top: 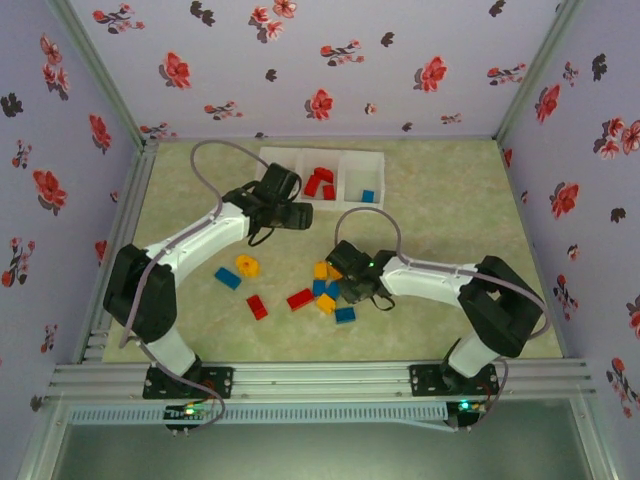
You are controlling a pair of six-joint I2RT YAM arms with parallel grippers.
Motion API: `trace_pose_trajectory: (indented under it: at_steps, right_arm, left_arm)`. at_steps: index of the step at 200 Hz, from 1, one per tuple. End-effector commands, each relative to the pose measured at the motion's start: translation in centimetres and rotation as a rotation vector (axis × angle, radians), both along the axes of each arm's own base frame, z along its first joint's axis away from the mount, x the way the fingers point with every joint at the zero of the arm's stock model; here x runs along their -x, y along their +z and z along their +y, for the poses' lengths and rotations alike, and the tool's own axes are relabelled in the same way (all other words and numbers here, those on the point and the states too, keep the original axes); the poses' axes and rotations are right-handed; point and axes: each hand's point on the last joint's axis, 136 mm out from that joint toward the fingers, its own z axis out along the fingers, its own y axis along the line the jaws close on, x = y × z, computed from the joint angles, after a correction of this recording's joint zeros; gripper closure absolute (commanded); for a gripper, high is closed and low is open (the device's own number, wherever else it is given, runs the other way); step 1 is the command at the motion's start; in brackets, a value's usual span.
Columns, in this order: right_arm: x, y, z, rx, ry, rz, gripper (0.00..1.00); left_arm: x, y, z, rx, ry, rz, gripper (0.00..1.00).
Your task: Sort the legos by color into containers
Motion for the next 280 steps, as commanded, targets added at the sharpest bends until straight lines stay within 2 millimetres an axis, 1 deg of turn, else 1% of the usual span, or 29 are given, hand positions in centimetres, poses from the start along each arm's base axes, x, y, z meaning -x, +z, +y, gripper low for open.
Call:
trace_pose_trajectory:
  at_steps: [1, 26, 53, 87, 116, 133, 148, 167, 175, 180, 185, 189, 192, 231, 233, 243, 258, 261, 280]
  right_arm:
    - [-1.1, 2.3, -0.4, -0.020, -0.008, -0.040, 0.69]
    - [-2.4, 4.5, -0.9, -0.034, -0.025, -0.073, 0.70]
    - [-5.0, 7.5, -0.5, -0.099, -0.050, -0.130, 0.71]
    - [-9.5, 11.0, 0.9, -0.154, -0.083, -0.213, 0.71]
    - [-14.0, 12.5, 3.1, -0.200, -0.111, -0.266, 0.71]
    - [-16.8, 12.6, 4.5, -0.212, -0.121, -0.277, 0.71]
    - [-19.1, 13.1, 5.9, -0.223, -0.124, -0.293, 0.71]
    - [-21.8, 13.1, 7.1, -0.221, -0.138, -0.316, 0.71]
    - [-22.9, 13.1, 7.3, -0.217, -0.150, -0.324, 0.71]
    - [-23.5, 12.7, 7.4, -0.207, -0.159, -0.321, 0.71]
    - [-24.2, 12.9, 7.4, -0.207, -0.168, -0.328, 0.71]
    - [-24.6, 12.4, 7.5, -0.201, -0.171, -0.322, 0.71]
    - [-25.0, 12.5, 7.5, -0.201, -0.178, -0.326, 0.71]
    - [-29.2, 11.9, 7.8, -0.193, -0.221, -0.358, 0.69]
    - [-29.3, 11.5, 7.8, -0.188, -0.223, -0.353, 0.68]
    - [-30.4, 11.4, 7.8, -0.187, -0.227, -0.350, 0.65]
    - [-31.5, 11.1, 7.9, -0.189, -0.229, -0.340, 0.53]
    - [-31.7, 11.3, 8.0, -0.192, -0.229, -0.340, 0.49]
    - [-32.1, 11.9, 7.7, -0.192, -0.237, -0.339, 0.38]
  left_arm:
    - [0.8, 0.9, 0.5, 0.016, -0.003, -0.014, 0.19]
    - [1.2, 1.0, 0.7, 0.019, 0.000, -0.015, 0.19]
    - [1.6, 1.6, 1.1, 0.023, 0.002, -0.025, 0.20]
    - [2.2, 2.5, 1.8, 0.034, 0.019, -0.040, 0.20]
    - [3.3, 2.3, 2.3, 0.036, 0.022, -0.027, 0.20]
    - [3.9, 2.2, 2.8, 0.031, 0.027, -0.018, 0.20]
    - [4.3, 2.4, 3.2, 0.033, 0.033, -0.018, 0.20]
    - [4.9, 2.9, 3.6, 0.045, 0.039, -0.027, 0.20]
    - [5.2, 3.0, 3.8, 0.051, 0.040, -0.031, 0.20]
    - [5.3, 3.1, 4.0, 0.051, 0.043, -0.034, 0.19]
    - [5.4, 3.1, 4.1, 0.049, 0.044, -0.034, 0.19]
    - [5.5, 3.0, 4.2, 0.048, 0.045, -0.033, 0.19]
    - [5.6, 3.1, 4.3, 0.048, 0.046, -0.034, 0.19]
    - [5.9, 3.2, 4.6, 0.048, 0.050, -0.034, 0.19]
    - [5.9, 3.3, 4.6, 0.048, 0.050, -0.035, 0.19]
    - [5.9, 3.4, 4.6, 0.050, 0.050, -0.036, 0.19]
    - [5.9, 3.6, 4.6, 0.053, 0.049, -0.040, 0.19]
    - [5.9, 3.6, 4.5, 0.053, 0.048, -0.038, 0.19]
    - [6.1, 3.6, 4.5, 0.052, 0.046, -0.035, 0.18]
